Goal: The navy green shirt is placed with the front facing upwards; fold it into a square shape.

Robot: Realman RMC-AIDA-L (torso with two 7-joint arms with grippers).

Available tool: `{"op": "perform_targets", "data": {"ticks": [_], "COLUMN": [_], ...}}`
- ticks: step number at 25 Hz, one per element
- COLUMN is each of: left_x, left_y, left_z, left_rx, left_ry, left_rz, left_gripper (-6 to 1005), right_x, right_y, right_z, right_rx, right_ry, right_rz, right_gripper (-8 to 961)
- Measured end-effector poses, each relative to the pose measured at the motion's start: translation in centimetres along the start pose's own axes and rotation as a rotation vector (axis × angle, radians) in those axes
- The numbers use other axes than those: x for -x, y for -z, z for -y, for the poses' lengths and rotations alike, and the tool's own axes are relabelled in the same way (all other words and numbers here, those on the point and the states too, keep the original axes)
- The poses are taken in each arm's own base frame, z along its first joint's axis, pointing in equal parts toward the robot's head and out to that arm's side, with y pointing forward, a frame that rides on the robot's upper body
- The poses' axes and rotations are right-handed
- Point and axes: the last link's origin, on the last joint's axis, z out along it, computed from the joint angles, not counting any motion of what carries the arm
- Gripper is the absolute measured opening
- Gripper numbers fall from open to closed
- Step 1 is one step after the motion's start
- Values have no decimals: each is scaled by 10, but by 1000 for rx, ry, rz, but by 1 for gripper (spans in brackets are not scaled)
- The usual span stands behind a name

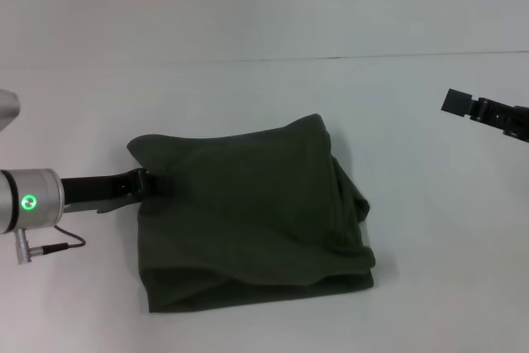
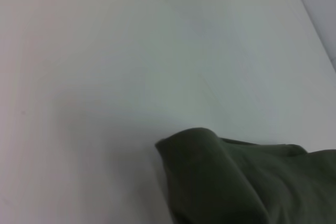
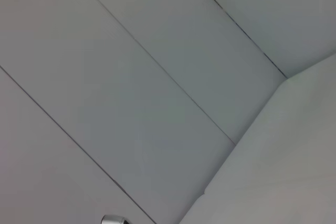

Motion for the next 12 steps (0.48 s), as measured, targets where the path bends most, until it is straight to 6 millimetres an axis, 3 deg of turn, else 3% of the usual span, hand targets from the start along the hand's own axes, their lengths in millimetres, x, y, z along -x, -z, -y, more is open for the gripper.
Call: {"op": "perform_targets", "data": {"ticks": [6,12], "left_x": [1,-2], "left_y": [12,43], "left_z": [-2,-4], "left_rx": [79,207], "left_ry": [-36,-207], "left_rz": [-11,-164], "left_gripper": [144,375], "right_x": [0,1], "right_y": [-2,-5], "right_z": [0,0], "right_rx": [5,7], "right_ry": [12,44], "right_rz": [-2,-1], "right_gripper": [930,930]}}
